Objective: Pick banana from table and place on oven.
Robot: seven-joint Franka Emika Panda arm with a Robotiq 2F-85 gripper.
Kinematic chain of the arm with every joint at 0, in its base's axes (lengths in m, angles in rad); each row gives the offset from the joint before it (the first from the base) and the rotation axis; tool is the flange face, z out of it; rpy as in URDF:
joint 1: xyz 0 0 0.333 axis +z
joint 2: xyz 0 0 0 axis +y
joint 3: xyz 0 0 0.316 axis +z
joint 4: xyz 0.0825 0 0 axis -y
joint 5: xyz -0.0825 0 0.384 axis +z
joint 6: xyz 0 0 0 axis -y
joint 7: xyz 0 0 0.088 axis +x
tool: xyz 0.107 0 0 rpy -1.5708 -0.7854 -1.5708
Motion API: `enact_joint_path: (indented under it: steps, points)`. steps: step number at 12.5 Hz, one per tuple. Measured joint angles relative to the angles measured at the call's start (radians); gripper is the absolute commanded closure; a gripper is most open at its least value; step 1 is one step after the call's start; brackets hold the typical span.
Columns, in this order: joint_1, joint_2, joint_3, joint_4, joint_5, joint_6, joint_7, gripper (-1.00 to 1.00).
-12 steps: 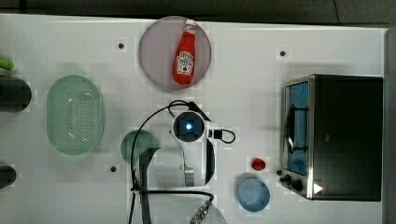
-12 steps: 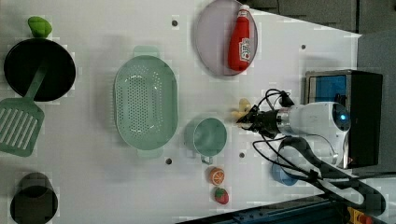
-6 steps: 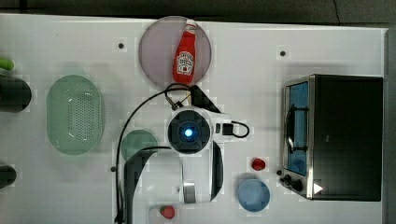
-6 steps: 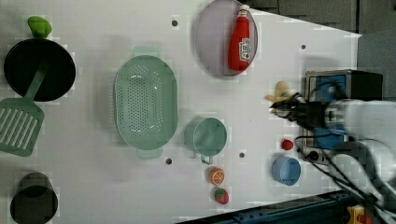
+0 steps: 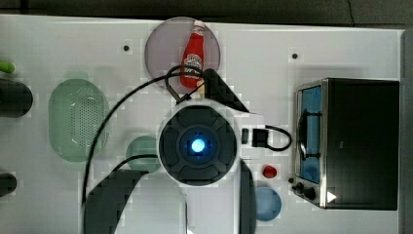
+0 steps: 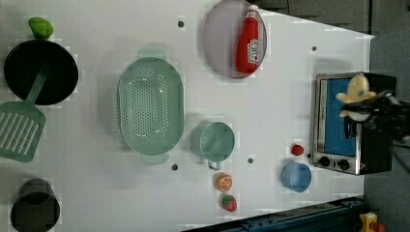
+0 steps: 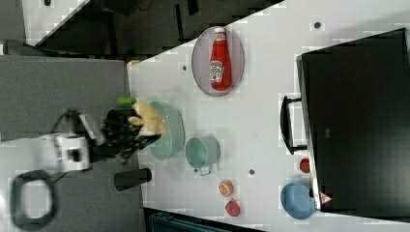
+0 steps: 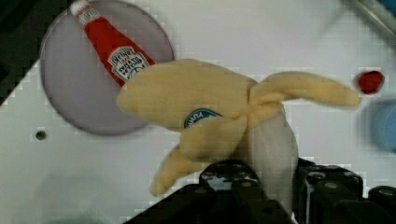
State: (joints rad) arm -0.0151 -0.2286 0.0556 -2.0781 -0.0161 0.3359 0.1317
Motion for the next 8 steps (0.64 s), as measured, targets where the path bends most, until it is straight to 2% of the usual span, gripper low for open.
enact_joint_path:
  steps: [1,3,4,8]
  points:
    - [0.002,0.0,-0.017,0.059,0.008,-0.103,0.0,0.5]
    - [0.002,0.001,-0.064,0.119,0.007,-0.196,-0.008,0.5]
    - [0.012,0.006,-0.103,0.136,0.011,-0.21,-0.029,0.5]
    - [-0.003,0.1,-0.247,0.225,-0.007,-0.178,-0.188,0.5]
